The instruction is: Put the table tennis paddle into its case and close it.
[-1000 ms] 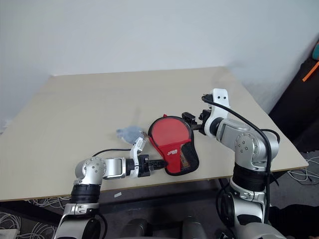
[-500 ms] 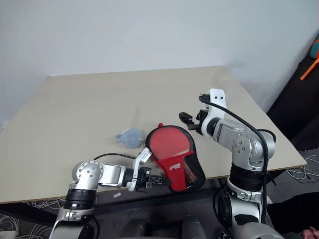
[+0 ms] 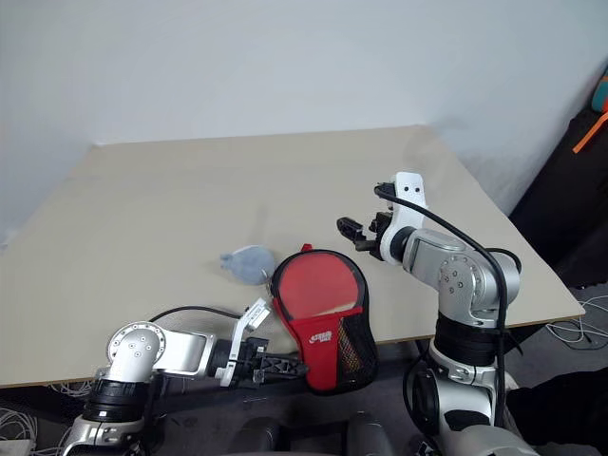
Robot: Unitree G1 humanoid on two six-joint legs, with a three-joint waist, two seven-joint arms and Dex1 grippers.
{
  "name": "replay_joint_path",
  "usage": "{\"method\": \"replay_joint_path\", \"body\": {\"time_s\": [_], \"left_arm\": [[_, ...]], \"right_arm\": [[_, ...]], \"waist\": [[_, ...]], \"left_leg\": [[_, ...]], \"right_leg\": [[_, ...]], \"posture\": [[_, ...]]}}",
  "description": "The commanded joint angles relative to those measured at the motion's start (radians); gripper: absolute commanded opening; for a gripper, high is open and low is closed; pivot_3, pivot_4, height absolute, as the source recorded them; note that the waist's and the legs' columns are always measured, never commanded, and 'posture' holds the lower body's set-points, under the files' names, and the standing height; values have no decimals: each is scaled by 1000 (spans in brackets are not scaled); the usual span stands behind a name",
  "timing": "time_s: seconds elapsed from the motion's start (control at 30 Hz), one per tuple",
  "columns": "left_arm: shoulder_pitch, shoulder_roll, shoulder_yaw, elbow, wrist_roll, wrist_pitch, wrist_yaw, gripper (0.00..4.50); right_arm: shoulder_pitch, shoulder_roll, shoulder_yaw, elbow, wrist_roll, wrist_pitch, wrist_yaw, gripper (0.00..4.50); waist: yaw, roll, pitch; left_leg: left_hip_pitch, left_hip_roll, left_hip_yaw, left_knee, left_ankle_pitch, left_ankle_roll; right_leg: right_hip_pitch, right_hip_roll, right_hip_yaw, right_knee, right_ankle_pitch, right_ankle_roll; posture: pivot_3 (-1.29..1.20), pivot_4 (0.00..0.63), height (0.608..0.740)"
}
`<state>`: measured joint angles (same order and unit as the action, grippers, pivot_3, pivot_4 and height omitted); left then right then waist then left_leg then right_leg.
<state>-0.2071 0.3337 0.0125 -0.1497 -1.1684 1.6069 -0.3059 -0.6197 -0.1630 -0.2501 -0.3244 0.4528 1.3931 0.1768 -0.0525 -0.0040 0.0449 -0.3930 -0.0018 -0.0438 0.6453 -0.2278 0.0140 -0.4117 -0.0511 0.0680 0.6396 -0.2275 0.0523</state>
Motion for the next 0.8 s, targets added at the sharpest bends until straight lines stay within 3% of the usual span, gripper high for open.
{"method": "replay_joint_path", "body": {"time_s": [0.03, 0.17, 0.37, 0.43, 0.6, 0.8], "left_arm": [[-8, 6, 20, -47, 5, -3, -13, 20], [-10, 74, 0, -104, 55, -73, -66, 20], [-20, 361, -125, -265, 235, -324, -306, 20], [-14, 411, -154, -258, 282, -380, -355, 20], [23, 408, -185, -244, 296, -389, -397, 20], [30, 251, -149, -253, 227, -302, -307, 20]], "right_arm": [[-32, -7, 6, -13, 16, -22, 12, 4500], [-39, -13, 12, 0, 17, -27, 18, 4500], [-58, -24, 31, 38, 16, -47, 39, 4500], [-65, -24, 37, 51, 15, -55, 44, 4500], [-81, -19, 52, 75, 14, -72, 52, 4500], [-84, -19, 55, 77, 17, -76, 51, 4500]], "waist": [[0, 0, 0], [0, 0, 0], [-1, 1, 1], [-1, 3, 2], [-1, 2, 3], [0, 1, 4]], "left_leg": [[0, 0, 0, 0, 0, 0], [0, 0, 0, 0, 0, 0], [0, 0, 1, -2, 0, 0], [-1, 1, 2, -2, 0, 0], [-2, 0, 3, -2, 0, 0], [-2, 1, 4, -2, 0, 0]], "right_leg": [[0, 0, 0, 0, 0, 0], [0, 0, 0, 0, -1, -1], [-2, 0, 1, 0, -1, -2], [-4, 0, 2, 0, -1, -2], [-4, 0, 2, -1, -1, -2], [-4, 0, 3, -1, -1, -1]], "posture": [[0, 0, 740], [0, 0, 740], [0, 0, 740], [0, 0, 740], [0, 0, 740], [0, 0, 740]]}}
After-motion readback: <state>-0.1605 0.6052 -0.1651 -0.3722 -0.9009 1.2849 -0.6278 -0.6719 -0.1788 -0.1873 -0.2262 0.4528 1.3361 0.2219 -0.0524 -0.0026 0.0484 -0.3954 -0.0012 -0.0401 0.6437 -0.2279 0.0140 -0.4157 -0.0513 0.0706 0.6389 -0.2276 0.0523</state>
